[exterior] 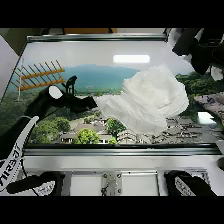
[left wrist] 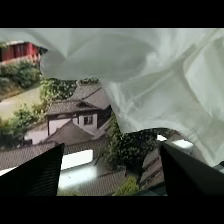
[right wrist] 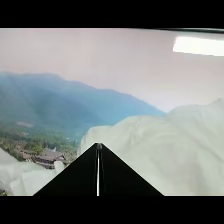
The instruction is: Fold the clothes and pants, and hang the long-sleeved shirts on hangers.
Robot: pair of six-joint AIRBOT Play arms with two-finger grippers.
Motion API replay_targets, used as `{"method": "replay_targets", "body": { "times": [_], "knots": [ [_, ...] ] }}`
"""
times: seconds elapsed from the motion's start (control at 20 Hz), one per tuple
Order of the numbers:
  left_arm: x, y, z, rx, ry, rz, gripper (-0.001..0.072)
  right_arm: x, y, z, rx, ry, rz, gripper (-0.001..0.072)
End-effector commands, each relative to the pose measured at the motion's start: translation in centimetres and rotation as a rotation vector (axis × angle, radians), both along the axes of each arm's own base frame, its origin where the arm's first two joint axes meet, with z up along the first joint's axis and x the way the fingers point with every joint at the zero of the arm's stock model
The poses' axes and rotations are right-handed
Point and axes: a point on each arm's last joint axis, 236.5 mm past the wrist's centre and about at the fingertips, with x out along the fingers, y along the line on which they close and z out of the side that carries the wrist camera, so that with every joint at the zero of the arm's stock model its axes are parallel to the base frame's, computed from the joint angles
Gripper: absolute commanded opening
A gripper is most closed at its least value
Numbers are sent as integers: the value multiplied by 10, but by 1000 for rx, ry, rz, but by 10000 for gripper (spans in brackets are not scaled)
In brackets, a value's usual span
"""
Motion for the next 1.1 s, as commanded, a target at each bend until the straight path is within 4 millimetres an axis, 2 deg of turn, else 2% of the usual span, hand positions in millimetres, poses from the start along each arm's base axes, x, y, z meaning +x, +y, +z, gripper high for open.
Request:
{"method": "replay_targets", "body": {
  "times": [0.0,0.1,0.2,0.3,0.4,0.45,0.5,0.55,0.65,0.8,0.9,1.0,1.05],
  "knots": [
    [-8,-15,-27,-173,44,76,630,-4,5,-23,-10,89,34,15],
    [-7,-38,-33,-252,75,40,630,-9,4,-38,-11,146,45,15],
    [0,-61,-36,-289,82,5,627,-15,-5,-63,9,234,21,15],
    [9,-81,-41,-292,84,-36,612,-23,-20,-97,42,353,-17,15],
    [12,-100,-41,-305,90,-90,611,-34,-27,-143,68,477,-35,26],
    [14,-107,-40,-310,91,-109,595,-38,-24,-165,83,533,-29,118],
    [16,-110,-39,-316,96,-121,245,-44,-14,-188,93,587,8,469],
    [17,-112,-37,-323,99,-132,23,-48,-2,-209,63,614,78,676],
    [19,-108,-28,-339,97,-136,14,-49,18,-240,-1,672,160,670],
    [16,-89,-14,-340,75,-103,14,-26,56,-278,-65,678,222,670],
    [4,-72,-11,-306,63,-95,14,-15,83,-300,-88,675,262,670],
    [-10,-56,-13,-266,58,-95,14,-15,105,-317,-130,687,336,670],
    [-15,-51,-11,-263,58,-84,14,-15,114,-319,-146,682,365,614]
  ]
}}
